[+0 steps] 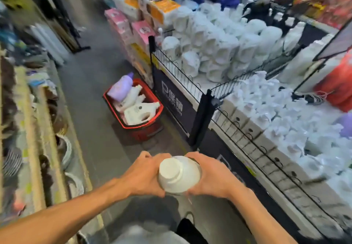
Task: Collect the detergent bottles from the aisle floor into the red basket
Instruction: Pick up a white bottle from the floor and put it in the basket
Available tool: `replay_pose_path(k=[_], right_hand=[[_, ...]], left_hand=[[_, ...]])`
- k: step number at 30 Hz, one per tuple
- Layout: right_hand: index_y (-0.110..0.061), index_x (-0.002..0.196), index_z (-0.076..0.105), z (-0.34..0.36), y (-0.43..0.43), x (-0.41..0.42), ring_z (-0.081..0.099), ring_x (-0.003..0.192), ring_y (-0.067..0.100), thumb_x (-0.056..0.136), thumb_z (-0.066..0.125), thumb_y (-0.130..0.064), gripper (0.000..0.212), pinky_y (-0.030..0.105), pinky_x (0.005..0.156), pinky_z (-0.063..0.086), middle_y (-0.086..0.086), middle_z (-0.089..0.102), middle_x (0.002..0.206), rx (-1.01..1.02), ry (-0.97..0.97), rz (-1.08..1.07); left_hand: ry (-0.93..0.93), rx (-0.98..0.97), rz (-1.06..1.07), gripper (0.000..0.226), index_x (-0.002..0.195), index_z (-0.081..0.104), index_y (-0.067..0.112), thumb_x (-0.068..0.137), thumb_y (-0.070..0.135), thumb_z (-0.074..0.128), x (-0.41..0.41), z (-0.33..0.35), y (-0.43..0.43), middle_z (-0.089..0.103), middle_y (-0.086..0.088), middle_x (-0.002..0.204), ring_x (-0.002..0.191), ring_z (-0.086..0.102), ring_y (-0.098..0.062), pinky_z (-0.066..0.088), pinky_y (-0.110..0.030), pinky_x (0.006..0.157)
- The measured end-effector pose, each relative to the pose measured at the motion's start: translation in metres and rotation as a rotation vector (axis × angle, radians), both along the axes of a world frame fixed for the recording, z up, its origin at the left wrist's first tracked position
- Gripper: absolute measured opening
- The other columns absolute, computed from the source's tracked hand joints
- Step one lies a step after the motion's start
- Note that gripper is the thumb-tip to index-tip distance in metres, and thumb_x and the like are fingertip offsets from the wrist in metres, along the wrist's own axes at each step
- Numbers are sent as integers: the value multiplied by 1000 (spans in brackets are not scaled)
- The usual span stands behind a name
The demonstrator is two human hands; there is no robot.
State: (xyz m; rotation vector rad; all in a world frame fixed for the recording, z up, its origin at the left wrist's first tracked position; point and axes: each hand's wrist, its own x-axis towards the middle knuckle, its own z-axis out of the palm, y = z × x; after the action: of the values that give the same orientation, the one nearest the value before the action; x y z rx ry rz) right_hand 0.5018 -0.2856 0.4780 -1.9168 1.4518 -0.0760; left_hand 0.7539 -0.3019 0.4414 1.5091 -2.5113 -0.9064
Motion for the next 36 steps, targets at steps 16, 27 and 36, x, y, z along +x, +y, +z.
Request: replay_pose_path(k=[16,27,36], right_hand=[[-45,141,40,-9,-310,117,58,120,8,54,88,-61,100,37,102,49,-21,58,134,-53,-93,506],[-43,140,39,-61,-431,205,56,120,4,55,85,-65,99,33,101,49,-23,56,132,52,-33,467],[-48,141,35,-135,-511,296,50,125,1,57,77,-68,96,30,98,47,-27,49,131,150,-2,230]], left_hand=[[-54,-8,514,102,143,38,37,50,60,70,101,-8,-181,56,25,124,108,52,-13,29,-19,98],[-14,207,464,87,139,33,43,66,37,81,180,-38,-314,34,39,104,97,32,-3,28,-9,90],[-41,133,178,97,135,44,31,47,60,72,290,-120,-449,58,21,117,87,58,-10,31,-15,85]])
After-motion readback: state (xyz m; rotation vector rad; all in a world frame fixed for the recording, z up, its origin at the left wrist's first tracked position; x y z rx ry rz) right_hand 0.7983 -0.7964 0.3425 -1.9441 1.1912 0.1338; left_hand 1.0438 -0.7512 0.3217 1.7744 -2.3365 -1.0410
